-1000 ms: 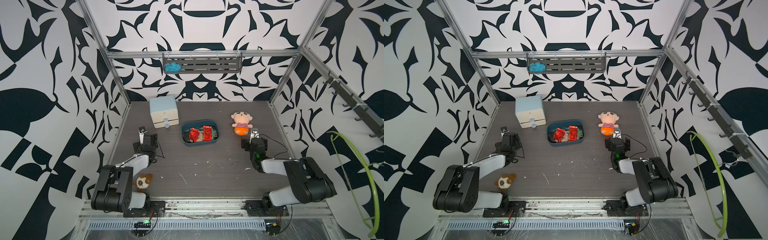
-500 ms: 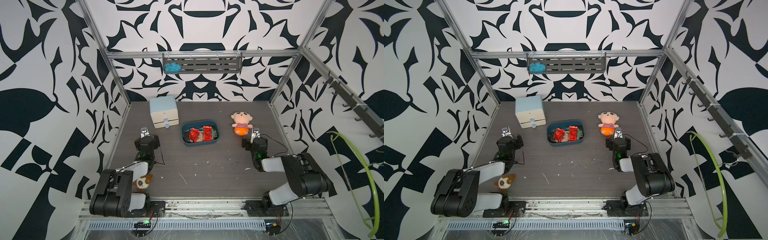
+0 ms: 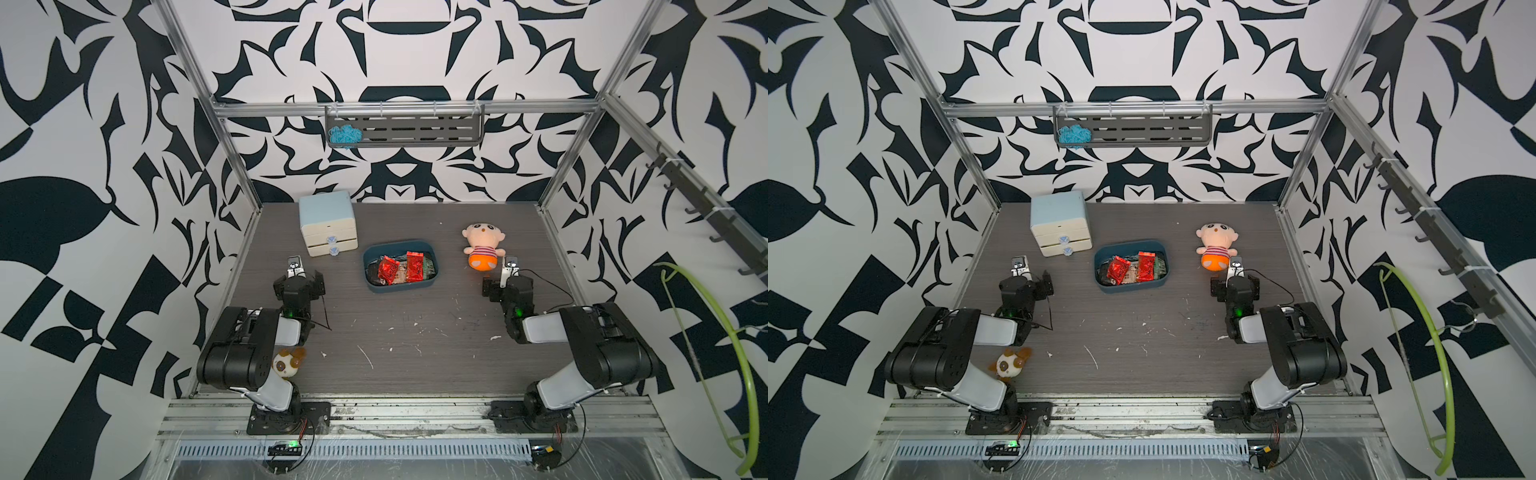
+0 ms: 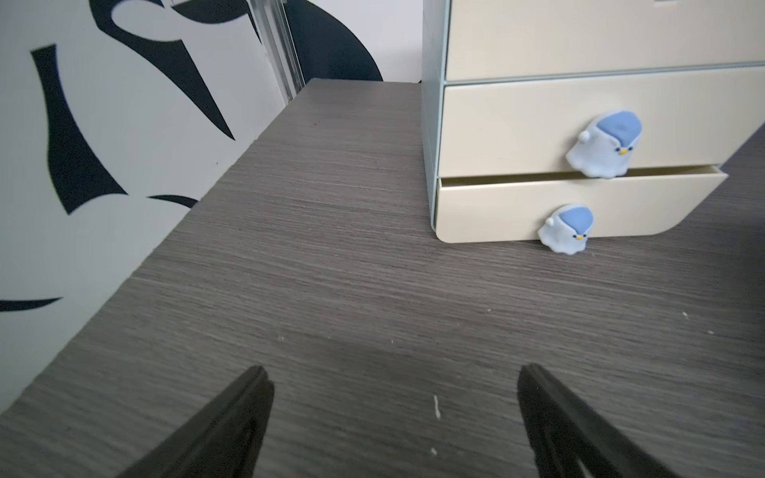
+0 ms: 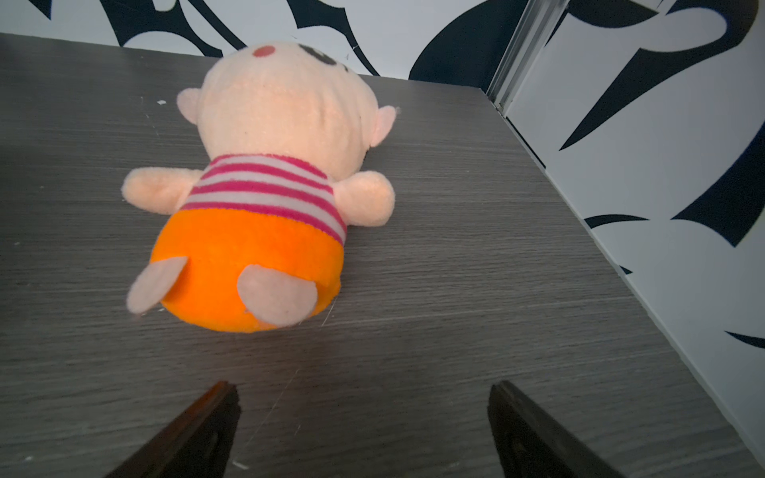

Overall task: Put the tea bags into the storage box
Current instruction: Reset both arms

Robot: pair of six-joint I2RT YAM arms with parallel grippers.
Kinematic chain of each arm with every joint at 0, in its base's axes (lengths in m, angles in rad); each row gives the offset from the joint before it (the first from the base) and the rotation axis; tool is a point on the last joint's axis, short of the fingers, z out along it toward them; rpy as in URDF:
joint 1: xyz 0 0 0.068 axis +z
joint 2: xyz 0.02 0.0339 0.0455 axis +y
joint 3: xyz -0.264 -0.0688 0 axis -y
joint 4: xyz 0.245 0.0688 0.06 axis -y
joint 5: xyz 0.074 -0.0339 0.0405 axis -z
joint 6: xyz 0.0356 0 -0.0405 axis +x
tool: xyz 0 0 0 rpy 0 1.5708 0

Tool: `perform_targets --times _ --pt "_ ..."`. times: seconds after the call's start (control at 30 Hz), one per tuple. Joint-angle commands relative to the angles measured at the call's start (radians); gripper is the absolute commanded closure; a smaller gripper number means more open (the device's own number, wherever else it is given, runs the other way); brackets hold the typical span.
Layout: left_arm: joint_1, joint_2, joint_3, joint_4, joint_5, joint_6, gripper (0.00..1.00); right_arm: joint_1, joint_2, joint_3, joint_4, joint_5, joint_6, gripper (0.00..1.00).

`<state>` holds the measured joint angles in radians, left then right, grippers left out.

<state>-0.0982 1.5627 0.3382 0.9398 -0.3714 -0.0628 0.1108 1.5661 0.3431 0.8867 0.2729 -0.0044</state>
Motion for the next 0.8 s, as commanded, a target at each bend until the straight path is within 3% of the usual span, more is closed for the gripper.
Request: perform_targets --times 0.0,0.77 --pt "0.006 -0.009 0.019 0.003 0.015 -0.005 0.00 -0.005 -0.011 0.004 0.033 -0.002 0.003 0.01" --pt "0.006 -0.007 0.016 0.007 0.015 -0.005 0.00 -0.011 -0.010 0.010 0.021 -0.016 0.004 0.01"
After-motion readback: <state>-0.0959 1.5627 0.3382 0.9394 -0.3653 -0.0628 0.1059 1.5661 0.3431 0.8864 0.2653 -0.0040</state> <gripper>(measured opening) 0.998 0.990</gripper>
